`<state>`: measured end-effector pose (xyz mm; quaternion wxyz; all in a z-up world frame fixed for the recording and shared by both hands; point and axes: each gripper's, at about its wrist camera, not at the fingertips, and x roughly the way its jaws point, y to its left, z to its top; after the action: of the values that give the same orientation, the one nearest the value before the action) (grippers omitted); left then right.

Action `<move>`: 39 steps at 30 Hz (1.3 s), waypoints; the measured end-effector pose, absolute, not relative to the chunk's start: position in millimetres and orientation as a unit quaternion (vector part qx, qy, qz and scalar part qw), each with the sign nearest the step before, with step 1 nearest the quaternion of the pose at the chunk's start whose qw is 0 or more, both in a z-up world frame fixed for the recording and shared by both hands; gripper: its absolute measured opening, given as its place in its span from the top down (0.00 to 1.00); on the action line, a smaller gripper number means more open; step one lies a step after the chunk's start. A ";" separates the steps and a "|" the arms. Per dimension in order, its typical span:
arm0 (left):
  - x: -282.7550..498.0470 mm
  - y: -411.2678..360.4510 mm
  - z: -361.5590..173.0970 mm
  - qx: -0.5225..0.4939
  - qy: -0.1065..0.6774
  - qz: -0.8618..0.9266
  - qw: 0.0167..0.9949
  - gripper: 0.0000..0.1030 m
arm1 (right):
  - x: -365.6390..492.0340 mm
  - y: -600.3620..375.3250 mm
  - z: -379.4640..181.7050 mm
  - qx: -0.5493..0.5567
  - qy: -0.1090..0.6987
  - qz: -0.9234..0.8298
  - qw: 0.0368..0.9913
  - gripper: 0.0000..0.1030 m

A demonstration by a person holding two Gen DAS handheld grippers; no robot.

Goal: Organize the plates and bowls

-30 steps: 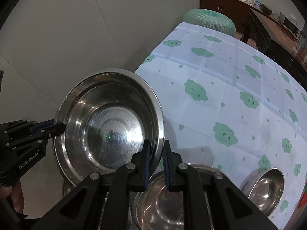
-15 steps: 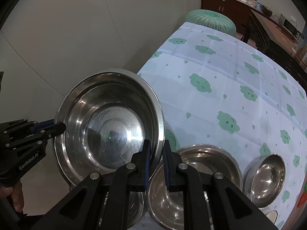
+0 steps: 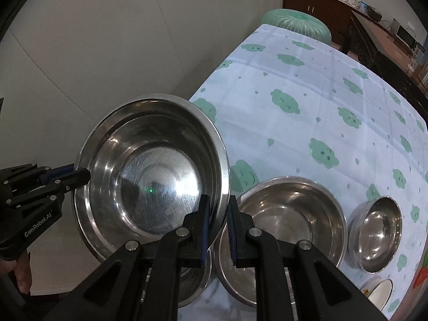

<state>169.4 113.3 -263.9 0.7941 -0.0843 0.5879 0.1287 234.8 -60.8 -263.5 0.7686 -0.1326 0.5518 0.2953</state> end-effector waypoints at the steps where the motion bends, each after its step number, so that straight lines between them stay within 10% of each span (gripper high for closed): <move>1: 167.8 113.3 -264.2 -0.084 0.588 0.129 0.794 0.90 | 233.4 -61.1 -263.9 -0.133 0.552 0.295 0.768 0.87; 39: 114.1 100.1 -286.1 -0.082 0.616 0.104 0.777 0.90 | 174.3 -74.2 -277.3 -0.152 0.580 0.302 0.741 0.85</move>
<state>114.1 100.1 -286.1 0.7768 -0.0821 0.6156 0.1039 174.3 -74.2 -277.3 0.7409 -0.1522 0.5804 0.3016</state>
